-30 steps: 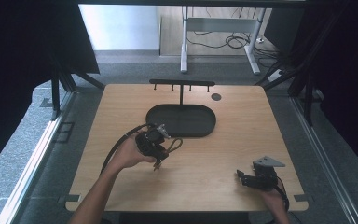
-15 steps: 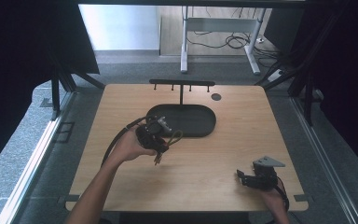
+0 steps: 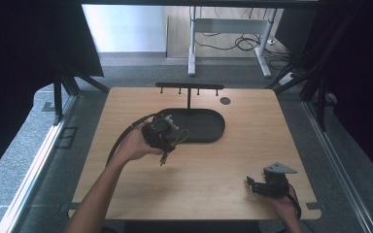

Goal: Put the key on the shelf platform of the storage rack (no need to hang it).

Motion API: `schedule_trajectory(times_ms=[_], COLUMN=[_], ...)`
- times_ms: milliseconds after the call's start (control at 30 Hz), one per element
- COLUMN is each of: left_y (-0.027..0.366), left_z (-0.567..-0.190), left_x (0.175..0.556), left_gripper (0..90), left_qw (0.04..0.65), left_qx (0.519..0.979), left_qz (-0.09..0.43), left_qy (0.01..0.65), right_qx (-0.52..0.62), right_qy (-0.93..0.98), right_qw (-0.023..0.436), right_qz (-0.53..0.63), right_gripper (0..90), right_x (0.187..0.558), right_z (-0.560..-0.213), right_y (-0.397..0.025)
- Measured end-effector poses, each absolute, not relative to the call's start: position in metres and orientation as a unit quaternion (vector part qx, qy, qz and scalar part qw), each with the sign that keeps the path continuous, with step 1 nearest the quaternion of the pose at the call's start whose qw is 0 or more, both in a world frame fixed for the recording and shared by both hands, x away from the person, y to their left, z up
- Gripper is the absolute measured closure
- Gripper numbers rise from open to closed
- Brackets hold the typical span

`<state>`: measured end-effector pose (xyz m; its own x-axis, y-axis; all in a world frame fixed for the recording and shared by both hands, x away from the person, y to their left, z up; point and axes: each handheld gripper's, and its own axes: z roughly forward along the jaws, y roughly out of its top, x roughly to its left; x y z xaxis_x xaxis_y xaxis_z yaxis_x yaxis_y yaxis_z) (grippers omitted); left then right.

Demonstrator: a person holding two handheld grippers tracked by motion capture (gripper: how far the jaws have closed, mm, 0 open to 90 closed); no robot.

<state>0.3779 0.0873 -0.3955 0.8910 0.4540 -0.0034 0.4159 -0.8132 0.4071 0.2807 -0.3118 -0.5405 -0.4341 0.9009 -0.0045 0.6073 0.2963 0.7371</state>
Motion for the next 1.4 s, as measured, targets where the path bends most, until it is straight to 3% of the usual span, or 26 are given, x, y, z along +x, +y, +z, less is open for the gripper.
schedule_trajectory(times_ms=[1400], left_y=[0.059], left_z=[-0.388], left_x=[0.408], left_gripper=[66.9], left_qw=[0.189], left_qx=[0.955], left_qz=[0.043], left_qy=[0.223], right_qx=[0.487], right_qy=[0.775], right_qw=[0.216], right_qz=[0.34], right_gripper=[21.0], right_x=[0.281], right_z=[-0.541], right_y=[-0.312])
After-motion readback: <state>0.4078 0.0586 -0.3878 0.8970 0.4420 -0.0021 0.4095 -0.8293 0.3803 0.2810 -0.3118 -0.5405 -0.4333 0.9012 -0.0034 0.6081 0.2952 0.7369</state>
